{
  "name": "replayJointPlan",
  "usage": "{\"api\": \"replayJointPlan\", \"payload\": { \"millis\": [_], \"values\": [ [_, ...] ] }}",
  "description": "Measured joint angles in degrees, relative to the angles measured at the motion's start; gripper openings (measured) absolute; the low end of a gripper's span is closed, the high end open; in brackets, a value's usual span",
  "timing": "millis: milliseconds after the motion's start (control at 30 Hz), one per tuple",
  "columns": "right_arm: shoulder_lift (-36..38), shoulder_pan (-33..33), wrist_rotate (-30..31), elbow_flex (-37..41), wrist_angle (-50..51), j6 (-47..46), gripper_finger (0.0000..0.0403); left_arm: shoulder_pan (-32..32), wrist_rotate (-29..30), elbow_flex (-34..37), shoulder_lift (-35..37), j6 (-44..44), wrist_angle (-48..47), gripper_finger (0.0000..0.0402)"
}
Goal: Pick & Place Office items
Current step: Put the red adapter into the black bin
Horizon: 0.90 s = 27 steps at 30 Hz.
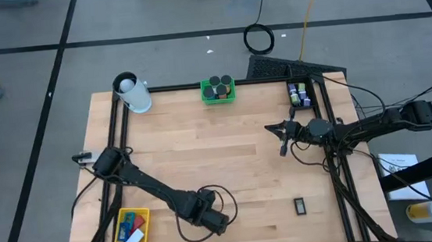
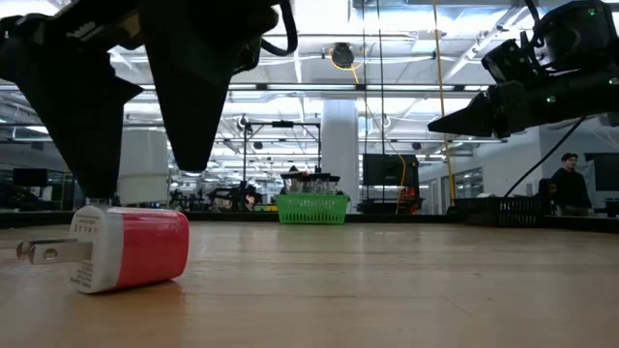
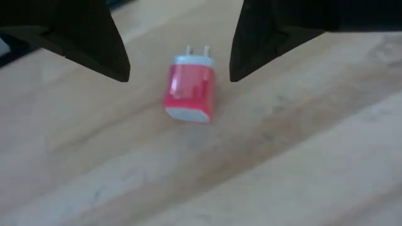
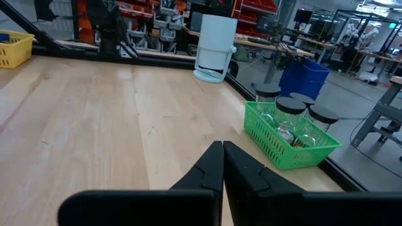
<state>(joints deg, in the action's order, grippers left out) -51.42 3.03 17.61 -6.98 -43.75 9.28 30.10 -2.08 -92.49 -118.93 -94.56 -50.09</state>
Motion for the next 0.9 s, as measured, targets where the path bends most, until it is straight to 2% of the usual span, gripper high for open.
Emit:
{"api": "replayJointPlan", "payload": {
  "millis": [100, 200, 467, 733, 833, 900],
  "values": [
    [0.0, 0.0, 0.0, 0.0, -0.3, 0.0, 0.0, 0.5, 0.3, 0.0, -1.2, 0.0, 0.1, 0.0255],
    [0.0, 0.0, 0.0, 0.0, -0.7, 0.0, 0.0, 0.9, -2.5, 0.0, -3.8, 0.6, 0.6, 0.0237],
    [0.0, 0.0, 0.0, 0.0, -0.6, 0.0, 0.0, 0.8, -3.9, 0.0, -5.2, 1.9, 0.7, 0.021],
    [0.0, 0.0, 0.0, 0.0, -0.6, 0.4, 0.0, 0.7, -3.8, 0.0, -5.1, 5.8, 0.5, 0.0138],
    [0.0, 0.0, 0.0, 0.0, -0.7, 0.4, 0.0, 0.1, -1.8, 0.0, -4.2, 10.0, -1.3, 0.0138],
    [0.0, 0.0, 0.0, 0.0, -0.7, 0.4, 0.0, -0.9, 2.3, 0.1, -2.3, 14.1, -4.3, 0.0138]
  ]
}}
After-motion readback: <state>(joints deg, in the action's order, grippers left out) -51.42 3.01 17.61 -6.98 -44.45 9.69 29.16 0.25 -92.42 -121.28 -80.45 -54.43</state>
